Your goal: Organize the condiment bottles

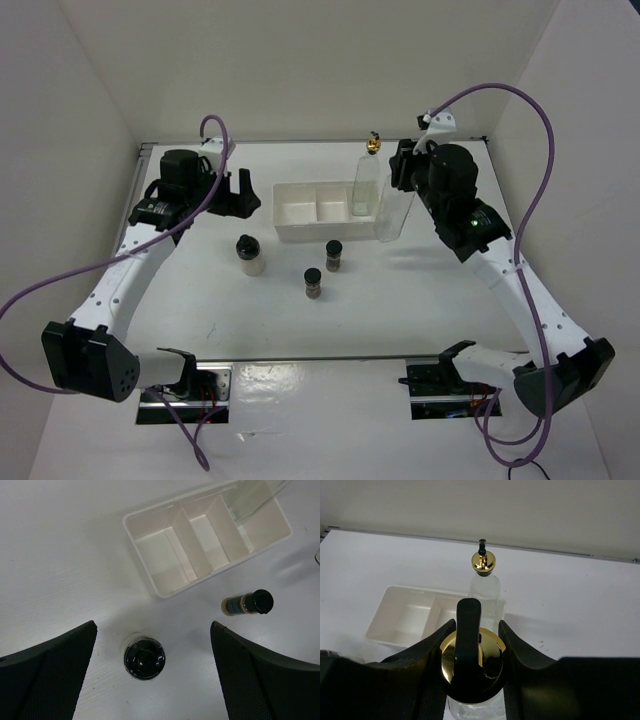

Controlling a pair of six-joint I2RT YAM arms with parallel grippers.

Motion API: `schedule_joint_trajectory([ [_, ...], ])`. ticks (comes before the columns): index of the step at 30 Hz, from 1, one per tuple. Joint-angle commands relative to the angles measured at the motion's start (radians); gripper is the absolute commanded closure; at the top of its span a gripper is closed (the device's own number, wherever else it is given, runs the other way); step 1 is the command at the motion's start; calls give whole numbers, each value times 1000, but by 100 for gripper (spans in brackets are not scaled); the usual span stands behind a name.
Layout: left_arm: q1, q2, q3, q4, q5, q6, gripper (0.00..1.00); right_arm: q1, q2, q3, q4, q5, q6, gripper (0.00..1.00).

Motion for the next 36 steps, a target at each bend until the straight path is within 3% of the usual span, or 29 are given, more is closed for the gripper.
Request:
schedule_joint_trajectory([
  [1,-3,12,22,46,8,5,0,5,36,86,121,32,1,100],
  [21,-3,105,59,56,8,-4,0,25,271,203,199,196,95,100],
  [36,-3,151,68,65,-1,-4,0,25,354,229,248,241,113,100],
])
